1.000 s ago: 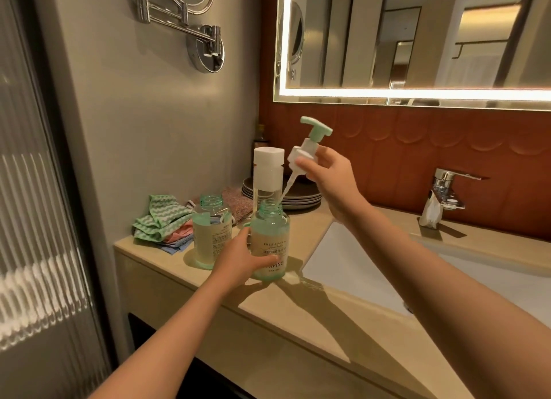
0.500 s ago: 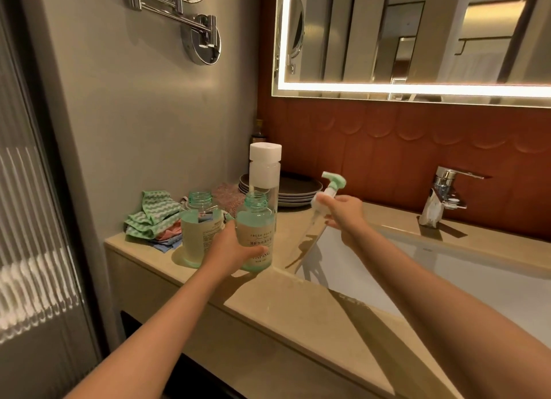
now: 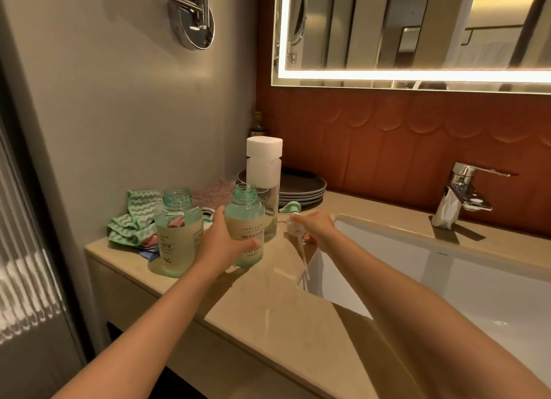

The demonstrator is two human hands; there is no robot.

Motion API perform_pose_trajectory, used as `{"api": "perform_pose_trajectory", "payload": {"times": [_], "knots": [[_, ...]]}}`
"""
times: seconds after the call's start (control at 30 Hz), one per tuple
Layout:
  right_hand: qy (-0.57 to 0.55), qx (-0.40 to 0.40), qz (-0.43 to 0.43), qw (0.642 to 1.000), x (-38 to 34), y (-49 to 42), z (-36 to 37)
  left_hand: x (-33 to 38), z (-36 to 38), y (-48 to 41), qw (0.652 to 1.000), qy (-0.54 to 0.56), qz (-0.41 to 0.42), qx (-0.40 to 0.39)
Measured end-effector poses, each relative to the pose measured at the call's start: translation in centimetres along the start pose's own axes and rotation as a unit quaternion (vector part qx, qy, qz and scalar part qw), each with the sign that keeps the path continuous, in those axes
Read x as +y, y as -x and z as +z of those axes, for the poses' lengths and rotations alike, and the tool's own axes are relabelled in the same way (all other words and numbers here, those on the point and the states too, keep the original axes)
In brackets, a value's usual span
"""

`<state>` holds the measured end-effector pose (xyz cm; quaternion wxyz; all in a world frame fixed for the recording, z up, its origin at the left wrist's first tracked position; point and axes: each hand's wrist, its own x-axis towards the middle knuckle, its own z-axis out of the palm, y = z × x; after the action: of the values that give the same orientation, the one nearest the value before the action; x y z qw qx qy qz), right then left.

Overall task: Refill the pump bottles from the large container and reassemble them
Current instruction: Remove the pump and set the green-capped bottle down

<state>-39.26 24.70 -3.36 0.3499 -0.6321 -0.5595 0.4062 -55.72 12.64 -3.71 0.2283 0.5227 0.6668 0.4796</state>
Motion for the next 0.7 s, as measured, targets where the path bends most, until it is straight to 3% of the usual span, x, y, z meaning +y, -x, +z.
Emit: {"api": "perform_pose_trajectory", "payload": {"times": [0.23, 0.37, 0.53, 0.7], "knots": [[0.106, 0.027, -0.038, 0.993, -0.2, -0.8, 0.5, 0.3, 0.5, 0.1, 0.998, 0.041, 0.032, 0.020], [0.163, 0.049, -0.136, 0.976, -1.0, -0.6, 0.2, 0.3, 0.3, 0.2, 0.998, 0.043, 0.042, 0.020], [-0.007, 0.027, -0.258, 0.966, -3.8, 1.0, 0.5, 0.2, 0.1, 0.4, 0.998, 0.047, 0.044, 0.028], [-0.124, -0.068, -0.247, 0.959, -6.2, 1.8, 1.3, 0.2, 0.4, 1.0, 0.996, 0.028, 0.069, 0.058]]}}
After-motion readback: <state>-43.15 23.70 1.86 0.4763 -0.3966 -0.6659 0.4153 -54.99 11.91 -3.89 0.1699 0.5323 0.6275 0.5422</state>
